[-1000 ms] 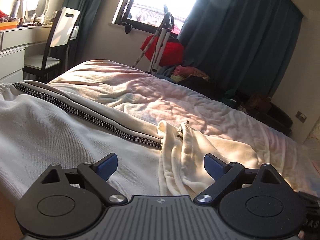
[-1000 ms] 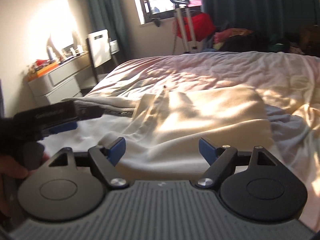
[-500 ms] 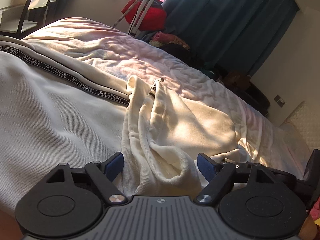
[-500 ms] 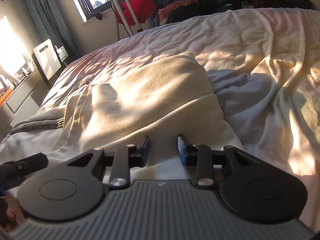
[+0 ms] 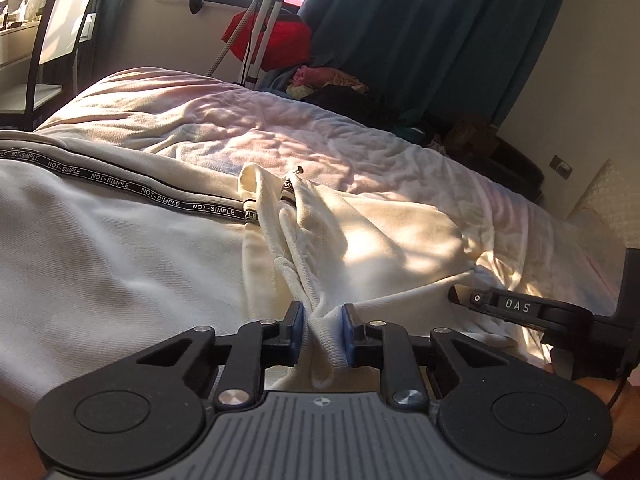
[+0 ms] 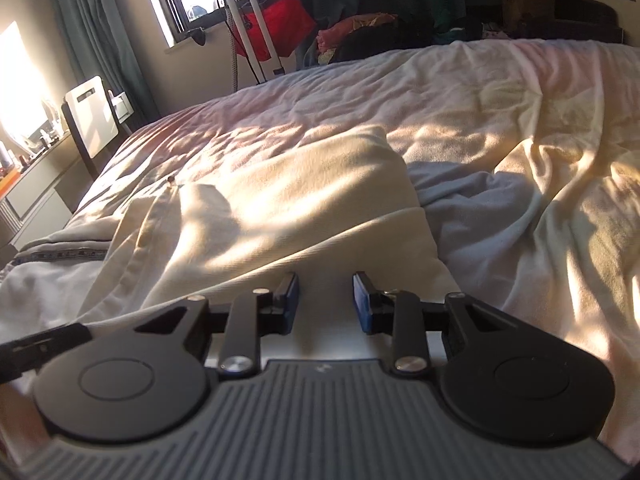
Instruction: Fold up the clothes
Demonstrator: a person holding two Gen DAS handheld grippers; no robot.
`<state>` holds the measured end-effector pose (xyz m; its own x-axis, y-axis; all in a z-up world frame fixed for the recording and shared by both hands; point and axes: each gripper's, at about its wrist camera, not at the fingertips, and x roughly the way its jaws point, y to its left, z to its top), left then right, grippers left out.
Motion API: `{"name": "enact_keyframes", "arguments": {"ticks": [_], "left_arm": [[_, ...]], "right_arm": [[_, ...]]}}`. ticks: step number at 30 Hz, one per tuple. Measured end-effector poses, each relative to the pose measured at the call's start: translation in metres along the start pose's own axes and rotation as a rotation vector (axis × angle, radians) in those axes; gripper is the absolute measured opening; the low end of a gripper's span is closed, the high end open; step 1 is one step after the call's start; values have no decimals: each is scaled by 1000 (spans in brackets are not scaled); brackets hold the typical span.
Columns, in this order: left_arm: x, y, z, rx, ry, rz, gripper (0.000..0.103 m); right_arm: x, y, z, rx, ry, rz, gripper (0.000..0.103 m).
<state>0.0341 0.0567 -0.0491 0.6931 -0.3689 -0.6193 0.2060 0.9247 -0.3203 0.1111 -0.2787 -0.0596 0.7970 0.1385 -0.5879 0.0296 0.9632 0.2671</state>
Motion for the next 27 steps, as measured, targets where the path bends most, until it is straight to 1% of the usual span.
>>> {"name": "enact_keyframes", "arguments": {"ticks": [1, 3, 6, 8, 9, 11, 13, 15, 16, 17, 19, 21, 23, 24, 26, 27], "left_arm": [[-1, 0, -2, -5, 11, 5, 22], [5, -1, -7, 17, 31, 30, 23], [9, 6, -7, -3, 40, 28, 30], [9, 10, -6, -29, 41, 19, 38], [6, 12, -4, -31, 35, 25, 41], [0, 16, -1, -44, 19, 40, 54], [-11, 25, 4, -92, -4, 50, 63], [-31, 45, 8, -179, -47, 102, 67], [-42, 55, 10, -224, -70, 130, 79], [-52, 66, 12, -269, -92, 157, 86], [-73, 90, 14, -377, -131, 204, 88], [-93, 123, 14, -515, -152, 265, 93], [-109, 154, 12, -637, -168, 322, 94], [-111, 165, 11, -682, -175, 326, 94], [-113, 187, 11, -767, -187, 329, 98], [-114, 198, 11, -810, -193, 331, 98]], "right_arm": [[-1, 0, 1, -5, -8, -2, 34], [4, -1, -1, -2, 14, -2, 34], [12, -3, -3, 3, 48, -2, 33], [16, -4, -5, 6, 66, -2, 34], [16, -4, -4, 9, 65, -1, 34], [15, -4, -4, 18, 64, 3, 34], [15, -3, -5, 20, 63, 3, 34], [14, -2, -5, 14, 62, -1, 34], [13, -1, -5, 11, 61, -4, 34], [13, -1, -4, 9, 60, -5, 34], [12, -2, -4, 8, 61, -5, 34], [12, -2, -4, 11, 63, -5, 34], [11, -2, -4, 14, 64, -3, 34], [11, -1, -4, 16, 64, 0, 34], [10, -1, -4, 19, 65, 6, 34], [9, 0, -4, 19, 64, 10, 34]]}}
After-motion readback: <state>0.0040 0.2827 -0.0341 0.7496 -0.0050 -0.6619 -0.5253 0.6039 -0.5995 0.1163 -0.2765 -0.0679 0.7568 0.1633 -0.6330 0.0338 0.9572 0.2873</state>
